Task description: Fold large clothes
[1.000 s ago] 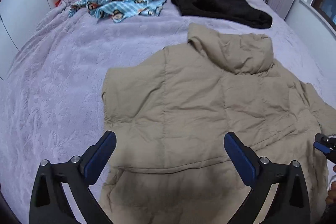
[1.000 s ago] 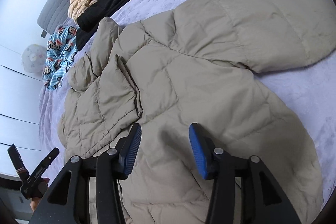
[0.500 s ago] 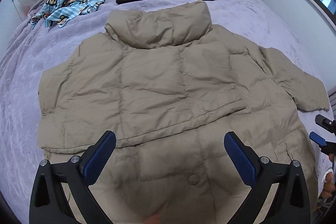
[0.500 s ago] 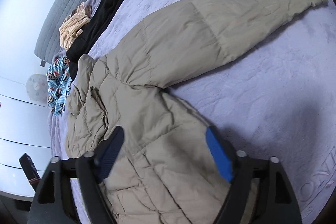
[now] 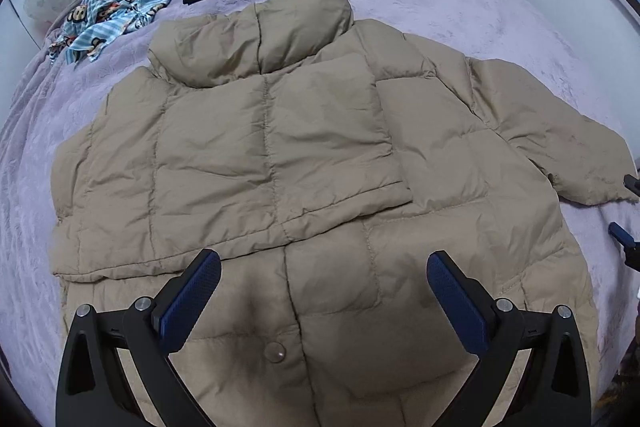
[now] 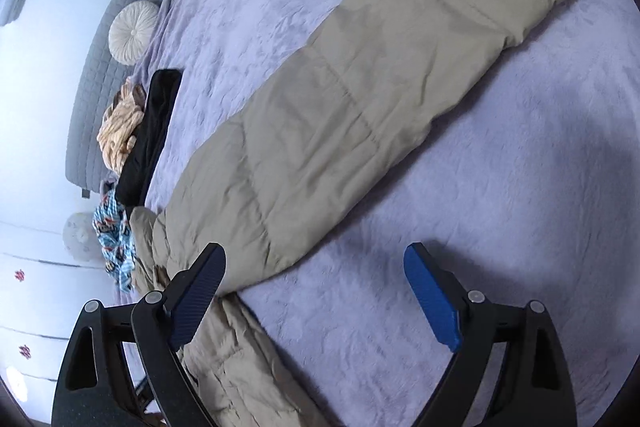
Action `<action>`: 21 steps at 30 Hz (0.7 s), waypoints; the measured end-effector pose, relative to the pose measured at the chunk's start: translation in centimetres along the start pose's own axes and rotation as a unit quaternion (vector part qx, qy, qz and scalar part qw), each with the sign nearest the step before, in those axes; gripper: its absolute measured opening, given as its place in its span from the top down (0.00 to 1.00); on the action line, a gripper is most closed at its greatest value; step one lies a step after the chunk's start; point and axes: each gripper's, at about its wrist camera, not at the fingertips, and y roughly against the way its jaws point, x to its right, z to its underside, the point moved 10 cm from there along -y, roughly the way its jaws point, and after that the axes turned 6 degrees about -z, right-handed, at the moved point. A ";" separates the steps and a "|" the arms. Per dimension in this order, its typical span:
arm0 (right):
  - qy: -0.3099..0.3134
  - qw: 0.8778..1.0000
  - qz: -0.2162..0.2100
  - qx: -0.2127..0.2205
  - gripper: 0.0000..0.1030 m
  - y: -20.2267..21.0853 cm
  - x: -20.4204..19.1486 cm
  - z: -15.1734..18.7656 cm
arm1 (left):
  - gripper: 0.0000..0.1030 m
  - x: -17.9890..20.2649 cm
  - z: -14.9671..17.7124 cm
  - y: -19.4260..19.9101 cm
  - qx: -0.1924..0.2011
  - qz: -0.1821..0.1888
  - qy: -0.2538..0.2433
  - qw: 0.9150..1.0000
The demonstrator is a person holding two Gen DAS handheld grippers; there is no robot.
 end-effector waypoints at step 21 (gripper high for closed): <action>-0.171 0.971 -0.156 0.059 0.89 -2.1 -2.5 -10.8 | 0.00 -4.4 -4.0 1.9 0.036 -0.021 0.067 0.997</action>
